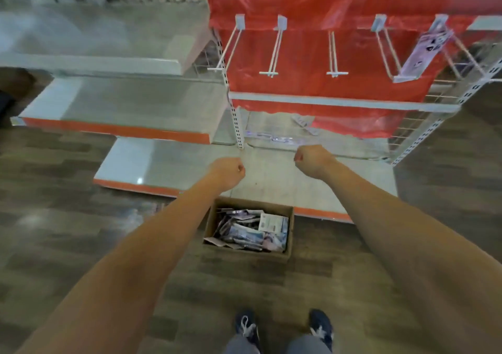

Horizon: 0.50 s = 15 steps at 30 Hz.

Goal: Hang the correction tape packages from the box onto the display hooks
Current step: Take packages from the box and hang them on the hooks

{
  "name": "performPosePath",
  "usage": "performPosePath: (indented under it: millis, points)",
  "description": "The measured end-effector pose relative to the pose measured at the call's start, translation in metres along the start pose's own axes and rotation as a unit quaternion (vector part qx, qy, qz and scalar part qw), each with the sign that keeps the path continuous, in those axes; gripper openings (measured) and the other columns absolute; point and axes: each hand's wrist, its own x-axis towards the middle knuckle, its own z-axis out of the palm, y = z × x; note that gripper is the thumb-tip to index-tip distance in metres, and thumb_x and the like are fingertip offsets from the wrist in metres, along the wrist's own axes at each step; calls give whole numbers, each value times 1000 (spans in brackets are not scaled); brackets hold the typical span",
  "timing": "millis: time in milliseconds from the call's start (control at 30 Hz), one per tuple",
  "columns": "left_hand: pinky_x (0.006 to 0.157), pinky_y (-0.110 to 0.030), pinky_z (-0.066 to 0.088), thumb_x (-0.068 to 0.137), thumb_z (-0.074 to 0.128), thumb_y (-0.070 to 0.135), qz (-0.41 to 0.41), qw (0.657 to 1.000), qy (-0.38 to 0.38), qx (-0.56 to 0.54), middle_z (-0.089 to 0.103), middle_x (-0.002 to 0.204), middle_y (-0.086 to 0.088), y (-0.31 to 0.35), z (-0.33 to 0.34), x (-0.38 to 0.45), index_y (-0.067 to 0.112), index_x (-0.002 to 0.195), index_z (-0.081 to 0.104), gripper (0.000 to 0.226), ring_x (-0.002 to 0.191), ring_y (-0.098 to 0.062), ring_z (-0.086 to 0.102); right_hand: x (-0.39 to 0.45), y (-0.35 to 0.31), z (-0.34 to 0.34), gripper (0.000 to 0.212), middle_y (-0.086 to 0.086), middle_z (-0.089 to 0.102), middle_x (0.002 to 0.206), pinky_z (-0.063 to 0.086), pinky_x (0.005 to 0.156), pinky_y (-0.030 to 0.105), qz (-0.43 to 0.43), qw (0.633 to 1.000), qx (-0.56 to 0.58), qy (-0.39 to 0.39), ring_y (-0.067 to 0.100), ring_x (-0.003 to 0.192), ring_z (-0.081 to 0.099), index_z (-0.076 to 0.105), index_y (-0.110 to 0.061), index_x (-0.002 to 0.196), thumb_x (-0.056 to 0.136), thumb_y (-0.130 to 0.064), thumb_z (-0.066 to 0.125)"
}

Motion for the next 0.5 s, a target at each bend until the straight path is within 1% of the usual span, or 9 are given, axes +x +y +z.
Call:
performPosePath:
  millis: [33,100,167,200,267,300,333,400,500]
  points:
    - [89,-33,41,97,41,22,-8,1000,-8,1,63,115,-14,-12,12,4,8,109,61,28,109,-31,56,8,1,17,19,19,57,99,39,74,29,9,1000,3,-16,32,97,55,58,-7,88,93,-10,40]
    - [88,-33,42,97,42,24,-18,999,-26,4,63,116,-14,-33,39,11,10,110,61,28,109,-31,56,20,1,51,27,18,60,116,46,86,34,32,999,7,-41,33,106,55,60,-5,111,94,-11,40]
    - [83,-33,42,98,42,26,-20,999,-44,8,63,113,-13,-54,68,18,11,109,61,27,105,-30,57,30,4,88,32,17,59,124,47,92,35,40,997,-1,-70,33,112,54,59,-4,119,95,-10,39]
    - [80,-33,43,98,41,27,-22,998,-54,15,64,110,-11,-63,84,22,12,107,61,27,102,-29,57,35,6,106,32,17,59,124,46,92,34,38,996,-9,-86,33,113,54,58,-3,119,95,-9,39]
    - [76,-33,45,98,39,27,-29,996,-77,24,65,104,-9,-80,114,28,15,97,60,24,94,-27,60,45,11,139,30,16,59,124,46,90,33,34,993,-18,-112,32,112,55,58,-3,118,95,-8,38]
    - [76,-34,47,98,38,27,-36,996,-84,19,66,102,-8,-88,131,33,16,92,58,23,91,-26,61,52,14,156,30,17,59,124,46,90,34,34,992,-17,-123,32,112,55,57,-3,118,96,-9,37]
    - [77,-35,49,98,38,27,-47,995,-90,15,65,101,-8,-96,151,39,16,91,57,23,91,-26,61,62,17,176,30,17,58,124,45,91,34,32,991,-16,-131,32,112,54,56,-3,119,97,-9,36]
    - [79,-36,48,100,35,27,-67,993,-98,16,64,105,-9,-107,177,45,13,101,58,27,95,-27,60,73,20,202,30,17,58,124,46,92,36,28,989,-19,-143,31,112,55,54,-3,119,98,-11,34]
    - [77,-35,45,101,34,27,-84,991,-100,23,63,110,-11,-126,231,68,11,112,56,30,98,-27,59,106,30,261,29,15,62,117,51,88,36,13,988,-37,-150,29,103,60,59,-4,110,99,-13,34]
